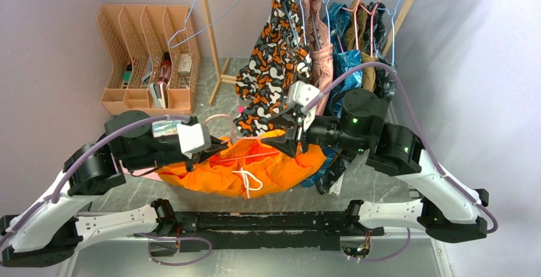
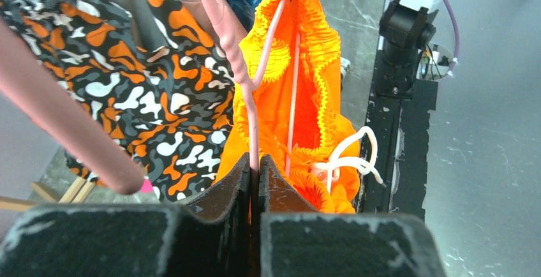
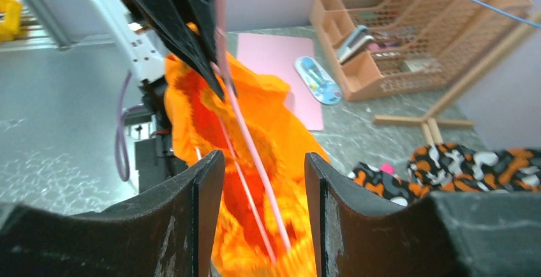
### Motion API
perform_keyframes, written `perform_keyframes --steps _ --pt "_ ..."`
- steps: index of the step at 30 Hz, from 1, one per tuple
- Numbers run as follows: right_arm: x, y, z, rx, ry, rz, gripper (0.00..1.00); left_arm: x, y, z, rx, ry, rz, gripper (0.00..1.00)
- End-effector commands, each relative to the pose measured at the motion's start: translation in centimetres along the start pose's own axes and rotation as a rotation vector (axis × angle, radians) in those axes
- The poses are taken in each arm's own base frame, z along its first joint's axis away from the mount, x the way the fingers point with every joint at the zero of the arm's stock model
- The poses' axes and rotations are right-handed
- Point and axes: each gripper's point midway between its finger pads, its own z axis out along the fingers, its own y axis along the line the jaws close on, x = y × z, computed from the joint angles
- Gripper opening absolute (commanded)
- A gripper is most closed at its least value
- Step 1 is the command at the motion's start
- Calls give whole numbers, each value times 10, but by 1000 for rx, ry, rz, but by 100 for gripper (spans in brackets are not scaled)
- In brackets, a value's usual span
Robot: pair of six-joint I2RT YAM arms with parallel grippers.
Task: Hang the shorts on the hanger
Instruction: Hang the shorts on the hanger.
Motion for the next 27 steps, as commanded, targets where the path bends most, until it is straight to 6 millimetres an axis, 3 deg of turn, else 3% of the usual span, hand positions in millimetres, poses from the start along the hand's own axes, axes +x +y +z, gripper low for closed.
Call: perform_keyframes --steps 1,9,15,21,24,27 --pt "16 -26 -17 180 64 35 52 -11 15 -18 -110 -59 -18 7" --pt "28 -48 -15 314 93 64 47 -14 24 -34 -180 -88 -31 7" --pt "40 -57 -7 360 136 68 50 -15 31 -37 -223 -89 -35 7" --pt "31 -55 -8 346 101 66 50 -13 36 -35 -248 -79 -38 7" --pt "37 -54 -5 342 132 64 44 -13 36 -35 -250 -81 -37 7" --pt "47 -53 0 335 163 70 32 -18 37 -36 -251 -98 -34 7"
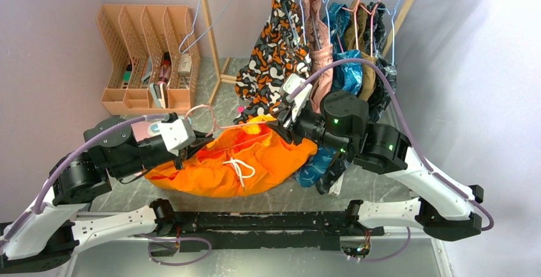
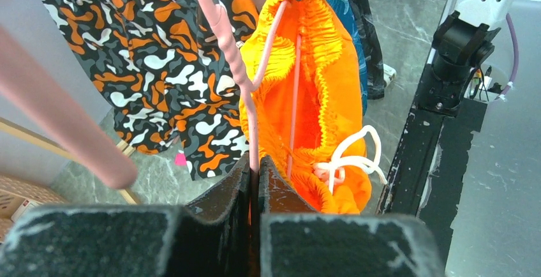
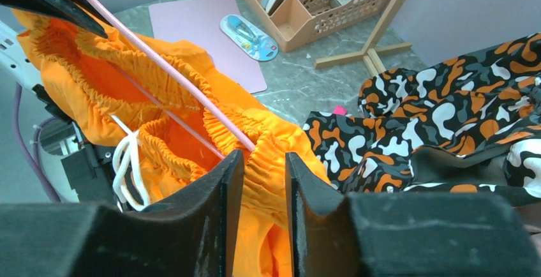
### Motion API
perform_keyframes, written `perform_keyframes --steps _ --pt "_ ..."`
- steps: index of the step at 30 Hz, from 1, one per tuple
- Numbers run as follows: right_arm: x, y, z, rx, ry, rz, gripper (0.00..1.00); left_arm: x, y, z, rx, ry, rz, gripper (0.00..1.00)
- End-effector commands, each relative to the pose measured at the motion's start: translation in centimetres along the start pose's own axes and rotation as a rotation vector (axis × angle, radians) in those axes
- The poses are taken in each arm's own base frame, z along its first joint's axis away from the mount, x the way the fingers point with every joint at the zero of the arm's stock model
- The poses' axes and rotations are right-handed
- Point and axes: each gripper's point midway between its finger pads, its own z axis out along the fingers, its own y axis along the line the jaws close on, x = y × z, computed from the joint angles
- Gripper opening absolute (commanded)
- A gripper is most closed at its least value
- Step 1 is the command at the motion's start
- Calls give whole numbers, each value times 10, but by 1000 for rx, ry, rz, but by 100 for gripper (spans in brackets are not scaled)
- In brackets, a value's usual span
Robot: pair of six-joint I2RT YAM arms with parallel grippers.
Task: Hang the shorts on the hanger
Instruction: Hang the shorts on the hanger.
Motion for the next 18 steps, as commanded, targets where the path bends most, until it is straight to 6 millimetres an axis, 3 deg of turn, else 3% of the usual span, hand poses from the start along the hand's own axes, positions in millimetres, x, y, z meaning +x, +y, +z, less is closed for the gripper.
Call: perform_keyframes --steps 1,6,11,18 --pt "8 0 5 6 33 6 27 -22 10 -2 -48 -84 -10 7" --pt "8 5 11 -16 46 17 1 -32 10 0 -42 -115 -1 7" --pt "-4 13 15 -56 4 35 0 -35 7 7 -23 -125 8 7" --pt "-46 25 20 -132 -138 62 0 -34 1 21 9 -127 16 7"
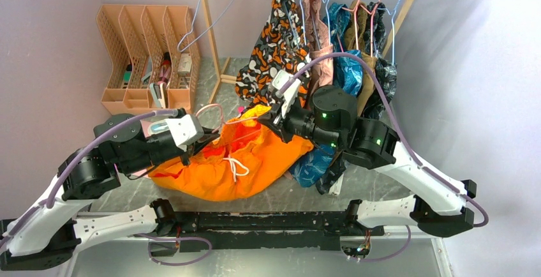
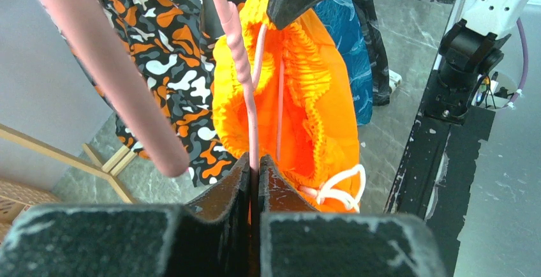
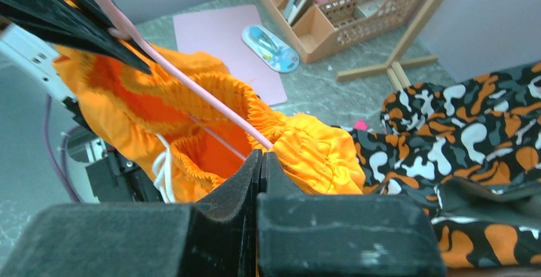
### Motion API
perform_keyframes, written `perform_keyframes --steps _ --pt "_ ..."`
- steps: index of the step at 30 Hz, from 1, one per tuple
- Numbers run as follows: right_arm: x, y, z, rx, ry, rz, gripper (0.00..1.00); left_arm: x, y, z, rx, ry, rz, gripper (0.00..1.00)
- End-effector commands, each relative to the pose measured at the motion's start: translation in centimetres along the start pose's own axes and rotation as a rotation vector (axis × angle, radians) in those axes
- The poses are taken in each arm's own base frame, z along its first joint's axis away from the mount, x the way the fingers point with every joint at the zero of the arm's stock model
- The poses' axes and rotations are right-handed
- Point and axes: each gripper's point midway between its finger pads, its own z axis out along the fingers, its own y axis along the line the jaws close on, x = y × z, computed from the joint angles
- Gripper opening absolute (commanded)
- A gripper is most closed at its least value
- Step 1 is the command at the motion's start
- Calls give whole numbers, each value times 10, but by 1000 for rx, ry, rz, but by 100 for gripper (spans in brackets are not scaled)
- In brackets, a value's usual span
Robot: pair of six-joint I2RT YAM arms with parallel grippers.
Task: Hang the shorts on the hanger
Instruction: Hang the shorts on the hanger.
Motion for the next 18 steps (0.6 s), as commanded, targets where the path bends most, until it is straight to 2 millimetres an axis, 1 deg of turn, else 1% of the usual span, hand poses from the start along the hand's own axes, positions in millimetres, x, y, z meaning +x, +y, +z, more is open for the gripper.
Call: perform_keyframes --steps 1,3,5,6,7,8,9,11,13,15,18 --pt "-48 15 1 -86 -158 27 0 -32 0 9 16 -129 13 7" --pt "-55 22 6 -124 -177 29 0 -32 -1 10 17 -128 14 7" --pt "-50 28 10 -165 -144 10 0 -33 0 8 13 -133 15 7" --pt "-49 30 8 -180 -128 -8 0 -34 0 5 14 -134 15 7" --pt "-48 33 3 -201 -123 -24 8 -35 0 3 17 -138 16 7" --pt "-48 35 -2 -218 -123 -43 34 -36 -2 0 28 -142 17 7" --pt "-49 38 -9 -235 -129 -55 46 -37 -4 -4 39 -151 18 7" --pt "-54 42 -22 -271 -147 -76 56 -39 -11 -10 77 -172 25 7" --pt "-60 45 -30 -293 -151 -92 59 -40 -20 -14 127 -184 35 7" --pt "-69 44 -37 -294 -161 -109 60 -40 -25 -16 156 -182 37 7" --pt "-77 44 -43 -305 -174 -137 61 -38 -34 -17 205 -176 39 7"
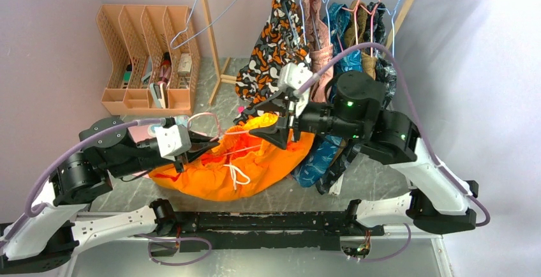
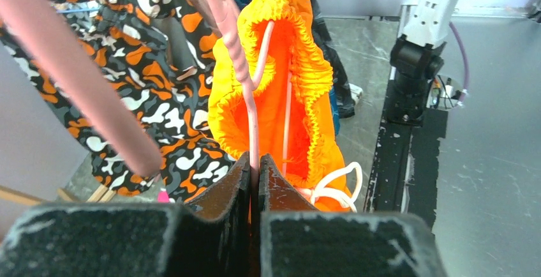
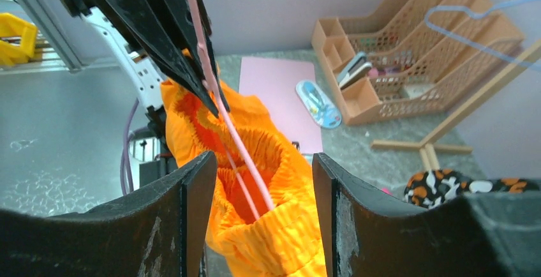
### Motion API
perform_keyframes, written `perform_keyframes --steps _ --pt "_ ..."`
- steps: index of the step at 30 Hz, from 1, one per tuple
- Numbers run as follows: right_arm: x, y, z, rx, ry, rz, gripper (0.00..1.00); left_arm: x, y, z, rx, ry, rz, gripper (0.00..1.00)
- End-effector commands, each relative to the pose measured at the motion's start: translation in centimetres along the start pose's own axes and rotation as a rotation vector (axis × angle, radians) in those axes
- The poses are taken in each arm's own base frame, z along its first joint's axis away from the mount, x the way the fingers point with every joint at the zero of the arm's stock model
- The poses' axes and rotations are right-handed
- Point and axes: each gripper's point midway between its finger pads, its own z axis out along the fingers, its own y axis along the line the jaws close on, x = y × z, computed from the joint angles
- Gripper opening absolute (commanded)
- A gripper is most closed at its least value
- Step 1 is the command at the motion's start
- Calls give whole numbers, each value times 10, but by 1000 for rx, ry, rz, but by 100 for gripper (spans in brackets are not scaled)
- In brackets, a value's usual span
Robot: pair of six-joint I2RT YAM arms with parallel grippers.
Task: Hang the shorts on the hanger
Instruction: Hang the shorts on the hanger.
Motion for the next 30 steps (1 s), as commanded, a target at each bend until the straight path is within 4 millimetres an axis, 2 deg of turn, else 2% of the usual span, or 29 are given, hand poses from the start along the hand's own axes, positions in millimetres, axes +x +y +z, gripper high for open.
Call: perform_keyframes --steps 1,7,14,19,23,25,26,27,30 --pt "-17 10 -15 -64 -27 -63 60 -21 -18 -3 111 -81 20 7" --pt "-4 33 -1 -212 21 -61 58 -22 -32 -5 192 -78 16 7" --pt "13 53 16 -334 65 1 56 -32 -27 -9 170 -103 30 7" --pt "13 60 26 -380 51 32 51 -34 -26 -6 172 -104 36 7" --pt "18 60 37 -390 74 61 38 -35 -25 -4 169 -100 38 7" --pt "22 58 42 -379 82 72 22 -35 -23 -3 157 -97 36 7" --pt "23 57 43 -367 80 75 10 -35 -21 -3 147 -94 35 8" --pt "22 53 43 -345 75 73 0 -35 -17 -4 125 -91 33 14" --pt "11 39 39 -254 34 64 0 -38 -7 -11 63 -84 28 59"
